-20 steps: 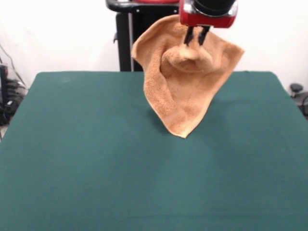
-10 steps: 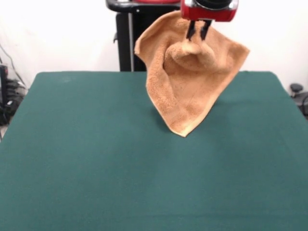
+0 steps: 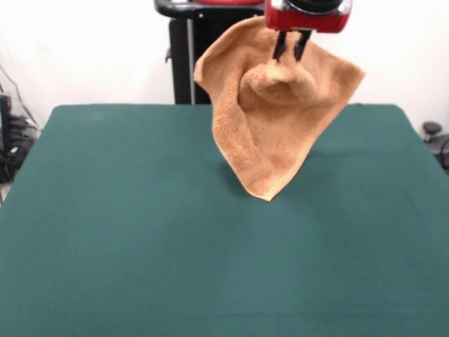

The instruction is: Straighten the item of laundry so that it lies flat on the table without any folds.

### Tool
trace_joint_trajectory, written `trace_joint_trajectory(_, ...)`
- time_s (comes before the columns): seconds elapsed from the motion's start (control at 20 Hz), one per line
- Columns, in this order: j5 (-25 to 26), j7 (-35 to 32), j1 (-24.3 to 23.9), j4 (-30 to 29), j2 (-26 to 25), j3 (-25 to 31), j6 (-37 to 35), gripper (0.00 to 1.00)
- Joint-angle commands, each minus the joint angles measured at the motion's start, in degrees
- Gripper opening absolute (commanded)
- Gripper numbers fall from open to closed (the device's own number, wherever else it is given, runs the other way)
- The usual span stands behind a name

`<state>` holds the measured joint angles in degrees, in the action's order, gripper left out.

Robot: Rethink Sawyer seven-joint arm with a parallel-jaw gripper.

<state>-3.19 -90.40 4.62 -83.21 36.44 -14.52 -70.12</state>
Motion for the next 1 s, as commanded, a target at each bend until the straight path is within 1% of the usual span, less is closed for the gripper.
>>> trace_joint_trajectory(0.05,-1.1,-18.7,0.5,10.3,-7.8,2.6,-12.2,0.00)
trace_joint_trajectory(0.2,-1.0,-18.3,0.2,15.4,-10.1,3.2,-15.2,0.00)
trace_joint_trajectory(0.35,-0.4,-18.1,0.1,22.3,-13.3,3.5,-20.4,0.00)
trace_joint_trajectory(0.4,-0.3,-18.0,-0.1,25.3,-14.7,3.8,-22.6,0.00)
trace_joint_trajectory(0.55,-0.2,-18.1,-0.3,31.8,-17.8,3.9,-27.7,0.00)
trace_joint_trajectory(0.7,0.0,-17.3,-0.6,39.6,-21.4,3.9,-31.6,0.00)
trace_joint_trajectory(0.8,-0.2,-17.3,-0.6,43.7,-23.4,3.5,-34.8,0.00)
trace_joint_trajectory(0.85,0.0,-16.8,-0.7,47.1,-24.9,3.4,-36.6,0.00)
trace_joint_trajectory(1.0,-0.5,-16.9,-1.1,54.2,-28.5,2.6,-41.0,0.00)
